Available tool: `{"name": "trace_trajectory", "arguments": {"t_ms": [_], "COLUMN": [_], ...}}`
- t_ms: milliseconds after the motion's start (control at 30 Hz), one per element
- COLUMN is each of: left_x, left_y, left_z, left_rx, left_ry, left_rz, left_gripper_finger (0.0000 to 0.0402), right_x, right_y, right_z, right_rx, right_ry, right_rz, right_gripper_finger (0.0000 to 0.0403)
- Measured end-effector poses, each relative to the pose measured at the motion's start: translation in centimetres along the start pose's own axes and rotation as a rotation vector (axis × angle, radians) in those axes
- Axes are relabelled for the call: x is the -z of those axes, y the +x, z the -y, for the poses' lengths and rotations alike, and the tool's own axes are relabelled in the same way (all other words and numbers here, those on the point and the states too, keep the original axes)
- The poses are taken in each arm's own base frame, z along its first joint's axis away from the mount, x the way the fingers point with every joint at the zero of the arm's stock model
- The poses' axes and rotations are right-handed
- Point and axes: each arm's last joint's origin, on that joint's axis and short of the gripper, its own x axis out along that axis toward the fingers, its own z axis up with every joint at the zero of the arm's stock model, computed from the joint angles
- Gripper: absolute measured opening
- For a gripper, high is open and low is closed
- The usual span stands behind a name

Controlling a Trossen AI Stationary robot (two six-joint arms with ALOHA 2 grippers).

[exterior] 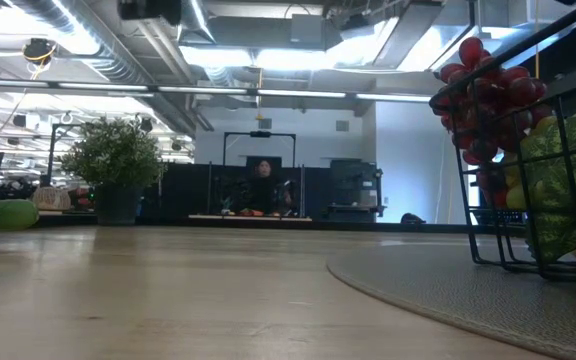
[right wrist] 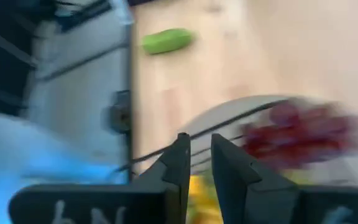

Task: Build produce basket
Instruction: Put the cucumber into the wire basket

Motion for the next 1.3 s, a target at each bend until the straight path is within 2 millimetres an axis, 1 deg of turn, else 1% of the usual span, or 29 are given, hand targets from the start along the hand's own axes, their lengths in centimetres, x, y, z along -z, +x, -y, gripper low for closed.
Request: {"name": "trace_trajectory", "arguments": {"t_ms": [67,167,233,367,467,567,667,800,900,967,1033,1133,1300], "left_x": [0.7,1.8,2.5,3.6,4.1,4.5,5.3,6.9,7.6,8.1,8.5,8.9,9.2], "left_y": [0.0,-0.4,-0.4,-0.8,-1.0,-0.9,-0.2,1.4,2.4,2.7,3.1,3.8,4.5], "left_z": [0.3,0.5,0.3,0.0,0.0,0.3,0.3,0.1,0.2,0.2,0.2,0.2,0.2], "left_rx": [-0.026,-0.066,-0.123,-0.203,-0.226,-0.214,-0.222,-0.236,-0.207,-0.206,-0.2,-0.169,-0.138], "left_ry": [-0.02,-0.072,-0.126,-0.259,-0.333,-0.369,-0.399,-0.431,-0.424,-0.398,-0.357,-0.353,-0.316], "left_rz": [-0.03,-0.082,-0.137,-0.195,-0.232,-0.267,-0.323,-0.444,-0.494,-0.526,-0.549,-0.564,-0.567], "left_gripper_finger": [0.0,0.0,0.0,0.0,0.0,0.0,0.0,0.0,0.0,0.0,0.0,0.0,0.0], "right_x": [-1.2,-3.6,-5.1,-8.3,-10.2,-11.6,-12.3,-13.1,-13.8,-14.1,-14.4,-14.8,-15.1], "right_y": [-0.9,-2.4,-3.3,-5.1,-5.9,-6.2,-6.1,-5.6,-5.0,-4.6,-3.8,-2.5,-0.6], "right_z": [0.4,0.8,1.3,2.5,3.4,4.5,5.6,6.8,7.8,8.3,8.9,9.6,10.5], "right_rx": [0.085,0.159,0.202,0.308,0.336,0.358,0.351,0.325,0.318,0.279,0.232,0.19,0.176], "right_ry": [-0.049,-0.089,-0.119,-0.166,-0.172,-0.164,-0.162,-0.138,-0.117,-0.115,-0.123,-0.124,-0.176], "right_rz": [0.006,0.031,0.044,0.113,0.151,0.166,0.147,0.104,0.086,0.057,0.012,-0.046,-0.115], "right_gripper_finger": [0.0056,0.0056,0.0056,0.0056,0.0056,0.0056,0.0056,0.0056,0.0056,0.0056,0.0056,0.0056,0.0056]}}
